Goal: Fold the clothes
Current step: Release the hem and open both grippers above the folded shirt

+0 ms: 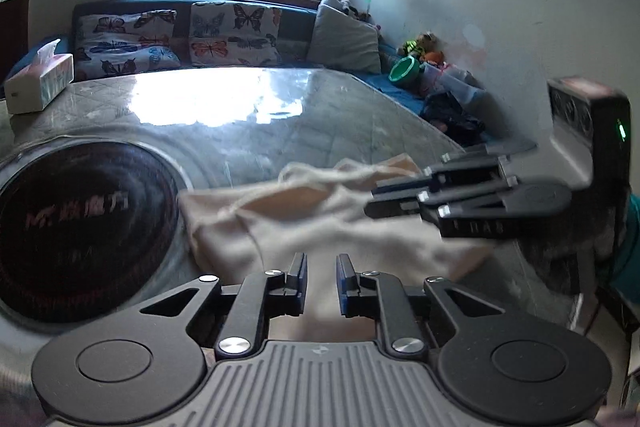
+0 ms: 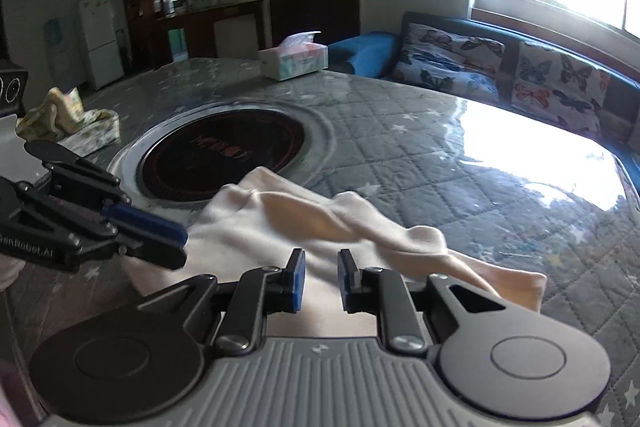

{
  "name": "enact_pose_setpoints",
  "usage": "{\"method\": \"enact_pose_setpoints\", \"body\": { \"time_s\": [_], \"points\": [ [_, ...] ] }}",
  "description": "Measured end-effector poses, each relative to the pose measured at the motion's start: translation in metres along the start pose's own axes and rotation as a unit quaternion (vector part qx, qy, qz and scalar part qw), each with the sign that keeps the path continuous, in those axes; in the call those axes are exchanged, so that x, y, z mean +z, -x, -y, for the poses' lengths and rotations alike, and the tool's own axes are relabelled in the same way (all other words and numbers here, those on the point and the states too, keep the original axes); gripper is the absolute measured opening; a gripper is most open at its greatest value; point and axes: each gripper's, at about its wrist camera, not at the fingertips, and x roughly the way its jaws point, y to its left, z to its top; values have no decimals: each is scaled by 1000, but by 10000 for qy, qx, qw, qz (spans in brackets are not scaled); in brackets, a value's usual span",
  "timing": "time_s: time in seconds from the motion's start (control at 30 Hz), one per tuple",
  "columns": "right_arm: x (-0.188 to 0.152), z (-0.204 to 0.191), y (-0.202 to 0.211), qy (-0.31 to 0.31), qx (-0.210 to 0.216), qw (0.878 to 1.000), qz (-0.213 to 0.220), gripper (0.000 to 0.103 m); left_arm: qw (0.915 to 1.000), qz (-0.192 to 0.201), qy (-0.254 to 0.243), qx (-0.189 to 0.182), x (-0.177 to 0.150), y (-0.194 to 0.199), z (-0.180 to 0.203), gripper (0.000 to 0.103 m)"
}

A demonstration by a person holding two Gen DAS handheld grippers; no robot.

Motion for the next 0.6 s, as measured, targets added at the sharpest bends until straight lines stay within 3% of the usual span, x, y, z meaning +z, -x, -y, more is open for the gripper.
{"method": "enact_pose_setpoints", "body": {
  "time_s": [0.17, 0.37, 0.47, 0.6],
  "points": [
    [2, 15, -7, -181, -157, 9997, -17, 17, 9997, -24, 163, 152, 22, -29, -14, 17],
    [1, 41, -21, -466, -454, 9978, -83, 17, 9981, -255, 385, 411, 25, -57, -34, 17],
    [-3, 56, -30, -685, -488, 9962, -234, 16, 9980, -244, 433, 381, 25, -59, -37, 17],
    [-4, 61, -17, -788, -408, 9960, -94, 17, 9984, -201, 371, 376, 27, -55, -34, 18]
  ]
}}
